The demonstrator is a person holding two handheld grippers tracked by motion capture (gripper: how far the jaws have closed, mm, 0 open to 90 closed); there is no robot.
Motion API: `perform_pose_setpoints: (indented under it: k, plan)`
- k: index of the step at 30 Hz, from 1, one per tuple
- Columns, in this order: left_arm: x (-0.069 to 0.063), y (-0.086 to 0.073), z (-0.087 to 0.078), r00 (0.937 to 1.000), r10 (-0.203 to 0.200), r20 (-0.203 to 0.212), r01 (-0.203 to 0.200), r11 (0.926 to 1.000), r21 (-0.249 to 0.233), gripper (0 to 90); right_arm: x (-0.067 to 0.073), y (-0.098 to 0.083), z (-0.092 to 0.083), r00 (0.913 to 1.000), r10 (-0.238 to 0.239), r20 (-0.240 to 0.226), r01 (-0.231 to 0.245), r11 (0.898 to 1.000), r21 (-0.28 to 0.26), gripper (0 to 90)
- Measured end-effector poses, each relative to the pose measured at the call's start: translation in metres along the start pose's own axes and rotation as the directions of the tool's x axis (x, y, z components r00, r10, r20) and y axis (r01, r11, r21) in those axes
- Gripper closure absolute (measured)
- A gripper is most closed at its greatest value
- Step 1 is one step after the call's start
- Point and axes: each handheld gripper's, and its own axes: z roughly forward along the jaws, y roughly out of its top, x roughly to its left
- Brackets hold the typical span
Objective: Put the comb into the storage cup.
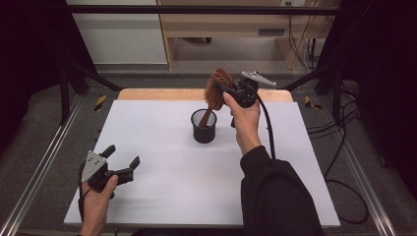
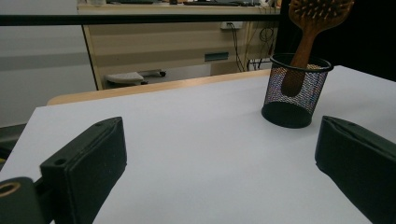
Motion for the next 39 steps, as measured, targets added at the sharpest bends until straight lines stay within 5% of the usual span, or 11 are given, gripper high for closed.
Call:
perform_pose_setpoints:
  k: [39]
  plan:
    - [-0.002,0.0,0.003,0.9999,0.003,0.011,-0.003,1.0,0.007,2.4,-0.003,-0.027,0.018,0.9992,0.039,-0.011,-0.039,0.997,0.068,52.2]
